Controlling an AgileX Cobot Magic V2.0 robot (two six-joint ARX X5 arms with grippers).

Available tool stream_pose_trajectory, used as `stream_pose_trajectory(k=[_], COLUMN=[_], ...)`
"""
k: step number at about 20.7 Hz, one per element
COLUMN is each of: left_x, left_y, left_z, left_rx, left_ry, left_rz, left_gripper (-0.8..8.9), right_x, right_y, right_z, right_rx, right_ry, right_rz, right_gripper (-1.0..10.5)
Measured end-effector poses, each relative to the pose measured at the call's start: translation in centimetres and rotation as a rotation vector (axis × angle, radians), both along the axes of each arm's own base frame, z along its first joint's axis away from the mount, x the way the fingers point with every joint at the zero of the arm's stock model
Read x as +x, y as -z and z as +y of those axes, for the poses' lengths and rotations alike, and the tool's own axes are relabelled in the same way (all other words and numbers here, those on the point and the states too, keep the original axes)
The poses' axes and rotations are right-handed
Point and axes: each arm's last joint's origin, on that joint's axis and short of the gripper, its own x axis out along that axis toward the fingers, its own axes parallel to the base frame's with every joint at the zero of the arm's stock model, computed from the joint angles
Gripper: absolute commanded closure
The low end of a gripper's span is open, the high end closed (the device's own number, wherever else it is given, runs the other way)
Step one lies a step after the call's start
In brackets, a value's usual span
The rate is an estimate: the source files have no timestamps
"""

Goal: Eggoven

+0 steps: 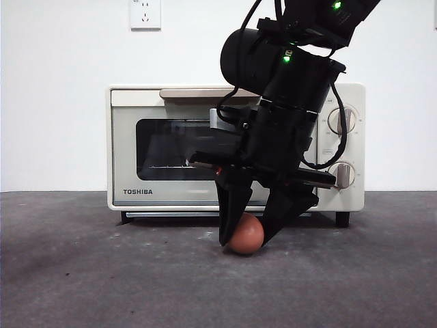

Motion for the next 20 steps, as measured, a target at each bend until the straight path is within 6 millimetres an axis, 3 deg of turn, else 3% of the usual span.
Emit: stream_pose_trajectory(k=[4, 9, 13, 16, 20], left_x=[0.7, 3.0, 6.0, 8.9, 11.8], left_y=[-0.2, -0.8, -2.6, -3.4, -3.6], left_z=[-0.1, -1.2, -3.2, -5.3, -7.4], left_rx=[0.000, 0.005, 0.018, 0.023, 0.036], left_ry=[0.003, 0.017, 0.041, 0.061, 0.067], left_rz=[-0.034, -0.057, -0.126, -0.166, -0.182], left_gripper=[8.08, 8.08, 8.08, 8.08, 8.08], right_x=[-0.8, -4.6, -8.8, -11.8, -13.9], right_y=[-1.0, -8.4, -14.2, -17.3, -19.0], right_z=[-0.4, -1.7, -5.0, -8.1, -10.5], right_rx=[-0.026, 0.063, 0.120, 0.147, 0.166], right_ry=[-0.026, -0.124, -0.149, -0.110, -0.075], right_rz=[0.014, -0.131, -0.263, -0.373, -0.448], right_gripper=[9.4, 9.4, 9.4, 9.4, 9.4])
